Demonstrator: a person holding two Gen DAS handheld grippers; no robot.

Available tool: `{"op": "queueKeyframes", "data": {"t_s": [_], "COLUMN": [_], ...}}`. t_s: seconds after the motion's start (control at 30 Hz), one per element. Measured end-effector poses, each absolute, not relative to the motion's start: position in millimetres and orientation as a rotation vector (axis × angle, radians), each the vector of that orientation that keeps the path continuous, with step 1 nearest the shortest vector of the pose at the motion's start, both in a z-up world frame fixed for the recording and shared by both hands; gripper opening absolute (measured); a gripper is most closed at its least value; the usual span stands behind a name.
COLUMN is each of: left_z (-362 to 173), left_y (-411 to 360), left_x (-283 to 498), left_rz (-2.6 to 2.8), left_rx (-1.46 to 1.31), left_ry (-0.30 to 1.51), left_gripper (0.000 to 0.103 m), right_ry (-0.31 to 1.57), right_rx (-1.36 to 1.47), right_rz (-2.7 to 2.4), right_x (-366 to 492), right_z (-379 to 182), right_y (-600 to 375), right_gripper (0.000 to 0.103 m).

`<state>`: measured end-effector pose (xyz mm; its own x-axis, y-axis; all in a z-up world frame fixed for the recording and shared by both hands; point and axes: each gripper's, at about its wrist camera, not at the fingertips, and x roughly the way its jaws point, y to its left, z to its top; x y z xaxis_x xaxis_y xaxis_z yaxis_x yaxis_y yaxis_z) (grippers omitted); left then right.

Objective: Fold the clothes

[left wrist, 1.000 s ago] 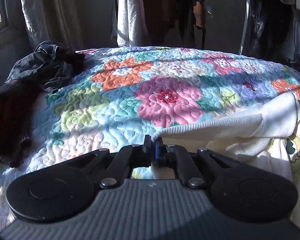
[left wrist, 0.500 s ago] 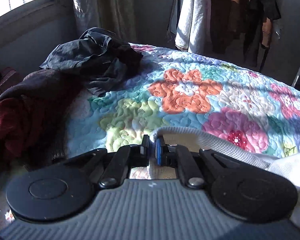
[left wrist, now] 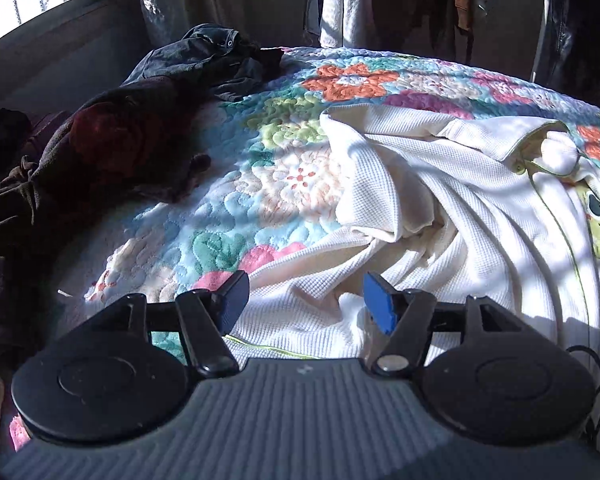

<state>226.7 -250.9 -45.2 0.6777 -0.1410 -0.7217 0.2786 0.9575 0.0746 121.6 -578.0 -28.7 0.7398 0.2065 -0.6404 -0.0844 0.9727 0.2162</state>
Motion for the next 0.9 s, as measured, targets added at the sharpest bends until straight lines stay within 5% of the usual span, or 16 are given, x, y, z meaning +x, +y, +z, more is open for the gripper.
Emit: {"op": "queueKeyframes", "data": {"t_s": [0.17,0.23,0.27,0.4,0.67,0.9], "left_z": [-17,-11,-8,1,-1,-52], "left_y": [-216,-204,-198,-165,-130,-135], "left_x": [168,150,141,115,84,78], "left_rz": [-0.129,-0.066,-0.052,-0.135,-0.331,-0.618], "left_rx": [0.254,0.311,0.323,0.215,0.195,-0.011], "left_ry": [0.723,0.696,0.688,0.732,0.884,0.955], "left_gripper": [0.077,0.079,0.079,0.079,0.079,0.08], "right_ry": [0.627,0.525,0.457,0.402,0.657,0.807], "right_rx": [0.206,0.256,0.271,0.146,0.224,0.29], "right_rz": [0.208,0.15,0.096,0.027,0.196,0.218], "right_x": [78,58,46,16,-33,-53], "right_z": [25,37,42,55,88,23], "right_y": [-568,-564,-559,-527,-507,-490], "right_gripper": [0.065,0.095,0.1,0.101,0.101,0.101]}}
